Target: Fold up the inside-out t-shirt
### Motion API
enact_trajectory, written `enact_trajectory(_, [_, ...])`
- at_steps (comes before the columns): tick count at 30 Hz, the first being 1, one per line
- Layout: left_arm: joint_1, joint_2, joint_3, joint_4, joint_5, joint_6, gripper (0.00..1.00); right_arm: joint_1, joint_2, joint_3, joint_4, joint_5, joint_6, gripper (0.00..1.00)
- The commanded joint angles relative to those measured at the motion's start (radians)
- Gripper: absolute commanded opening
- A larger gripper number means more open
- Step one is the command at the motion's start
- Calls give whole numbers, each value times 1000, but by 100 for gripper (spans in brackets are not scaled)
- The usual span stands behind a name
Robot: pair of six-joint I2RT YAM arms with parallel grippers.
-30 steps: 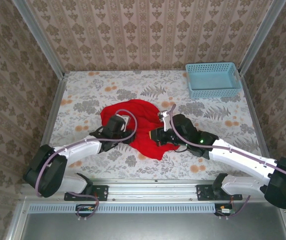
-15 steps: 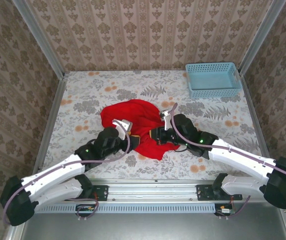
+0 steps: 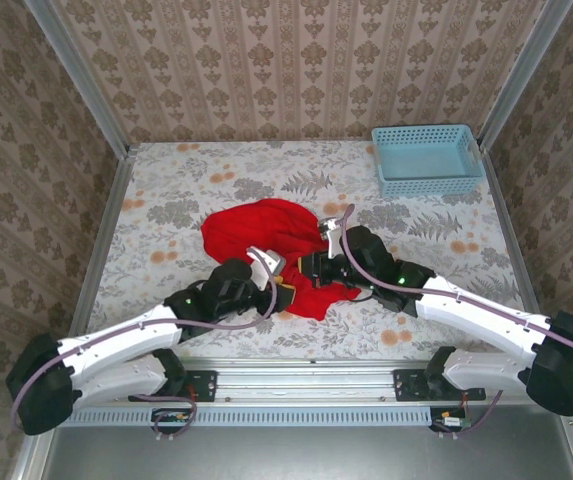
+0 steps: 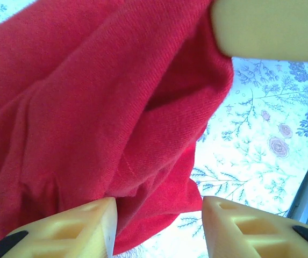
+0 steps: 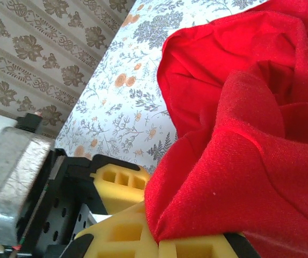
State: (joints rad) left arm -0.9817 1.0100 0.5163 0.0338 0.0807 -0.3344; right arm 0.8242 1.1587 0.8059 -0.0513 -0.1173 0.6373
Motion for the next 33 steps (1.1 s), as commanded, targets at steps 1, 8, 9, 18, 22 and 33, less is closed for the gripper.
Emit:
enact_trajectory(1, [-6,36,9,23,-55,6,47,-5,6,36,33,-1,15,0])
enact_trajectory(8, [5,142,72,14,-176,-18,40,-4,9,21,41,-2,16,0])
enact_trajectory(9, [7,148,77,22,-171,-16,37,-5,10,16,46,-3,14,0])
enact_trajectory(18, [23,112,71,49,-122,-20,26,-5,67,14,-4,67,-13,0])
enact_trajectory(22, [31,122,70,46,-112,-26,15,-3,64,14,18,51,-7,0])
enact_trajectory(33, [18,33,114,-40,-10,-4,0,-110,198,139,-124,109,-33,0])
